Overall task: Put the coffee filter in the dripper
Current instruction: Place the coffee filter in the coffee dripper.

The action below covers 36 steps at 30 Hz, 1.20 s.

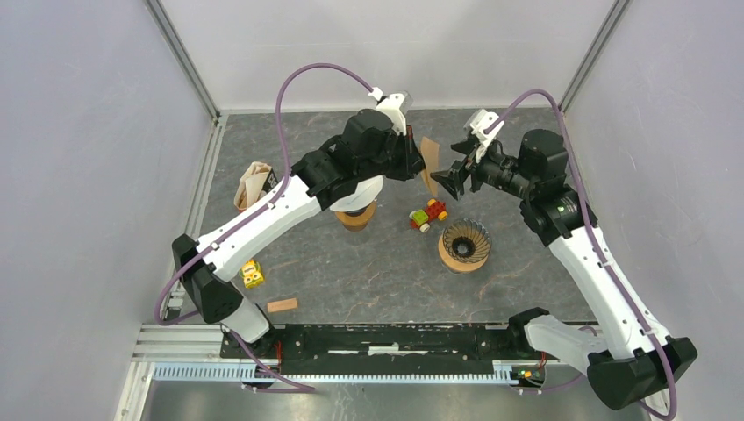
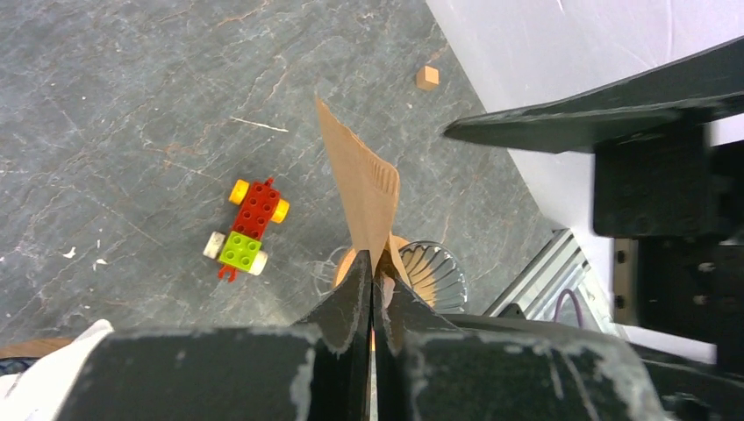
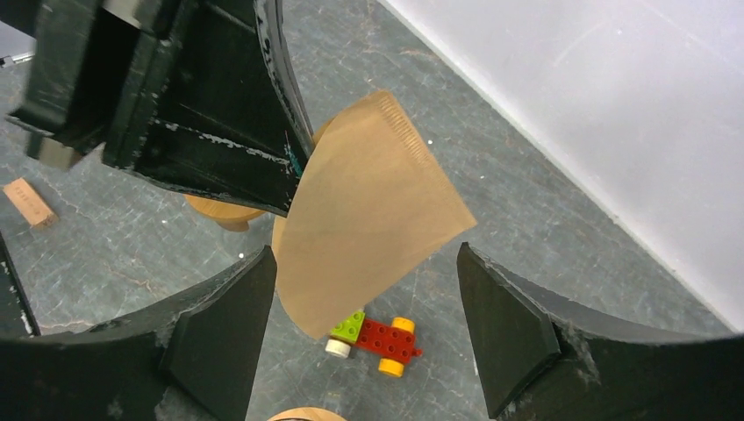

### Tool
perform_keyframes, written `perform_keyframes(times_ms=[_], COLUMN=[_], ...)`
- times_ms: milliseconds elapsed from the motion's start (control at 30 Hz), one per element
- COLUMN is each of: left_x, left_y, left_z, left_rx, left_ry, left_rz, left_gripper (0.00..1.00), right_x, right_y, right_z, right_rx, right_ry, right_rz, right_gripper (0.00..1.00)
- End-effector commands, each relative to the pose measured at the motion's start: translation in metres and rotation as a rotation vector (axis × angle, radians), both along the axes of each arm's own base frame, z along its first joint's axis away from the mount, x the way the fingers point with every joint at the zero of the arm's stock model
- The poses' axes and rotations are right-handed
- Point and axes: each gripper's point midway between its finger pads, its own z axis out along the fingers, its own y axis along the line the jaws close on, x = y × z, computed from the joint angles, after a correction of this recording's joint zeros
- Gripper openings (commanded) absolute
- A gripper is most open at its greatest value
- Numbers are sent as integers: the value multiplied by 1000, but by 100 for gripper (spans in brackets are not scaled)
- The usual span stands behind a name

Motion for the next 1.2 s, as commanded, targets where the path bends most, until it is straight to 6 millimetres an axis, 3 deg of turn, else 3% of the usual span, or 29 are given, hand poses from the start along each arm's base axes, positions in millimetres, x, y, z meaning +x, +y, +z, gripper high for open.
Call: perform_keyframes(times_ms=[0,467,800,1167], left_x=[0,6,-1,-6], left_y=[-10,-8,-16,-14], left_z=[29,18,15,12], left_rx=[-88,-60,-75,-83], left_ry=[-10,-9,20,24], left_rz=[59,123,103,89], left_gripper=[2,2,2,2], right_x=[-3,-10,-5,3], right_y=[4,9,11,3], right_z=[1,-2,-8,-8], right_rx=[34,54,64,62], right_ry=[0,13,41,40], right_rz=[8,46,32,-20], right_gripper=[82,81,80,70])
